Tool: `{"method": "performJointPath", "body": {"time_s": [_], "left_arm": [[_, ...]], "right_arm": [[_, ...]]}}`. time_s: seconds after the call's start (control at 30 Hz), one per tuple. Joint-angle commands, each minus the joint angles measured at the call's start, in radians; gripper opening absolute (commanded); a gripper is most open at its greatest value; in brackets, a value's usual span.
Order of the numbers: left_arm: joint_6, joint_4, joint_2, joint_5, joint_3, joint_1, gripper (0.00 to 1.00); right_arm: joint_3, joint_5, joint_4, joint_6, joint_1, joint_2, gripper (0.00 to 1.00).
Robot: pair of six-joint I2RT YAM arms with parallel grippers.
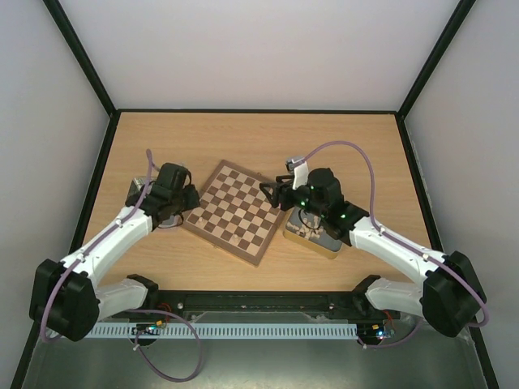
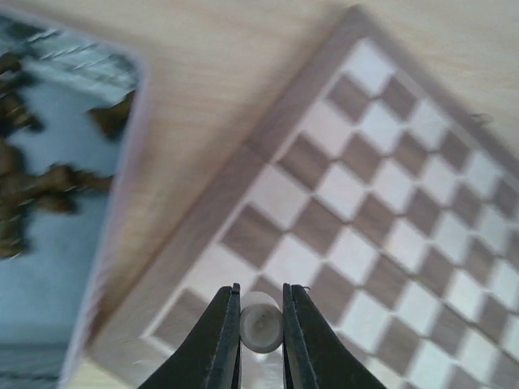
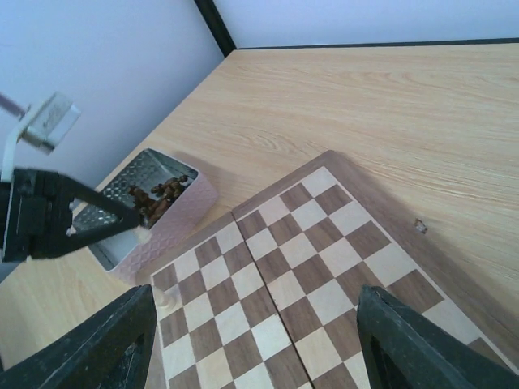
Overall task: Set up the chess pieces on the board
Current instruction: Place the chess piece on the chessboard.
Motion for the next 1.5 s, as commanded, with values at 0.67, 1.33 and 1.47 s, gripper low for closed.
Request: {"method": "performJointPath", "body": {"time_s": [0.67, 1.33, 1.47], "left_arm": [[-0.048, 0.177, 0.019, -0.124, -0.250, -0.014, 0.02], [-0.035, 0.136, -0.014, -0.155, -0.217, -0.045, 0.34], [-0.029, 0.128, -0.032, -0.144, -0.192, -0.045, 0.37]], "right_arm": [[-0.001, 0.054, 0.009, 0.024, 0.001, 0.065, 0.67], [-0.002, 0.066, 0.004, 0.034, 0.001, 0.071, 0.67], [0.003, 0.093, -0.007, 0.049, 0.001, 0.069, 0.67]]}}
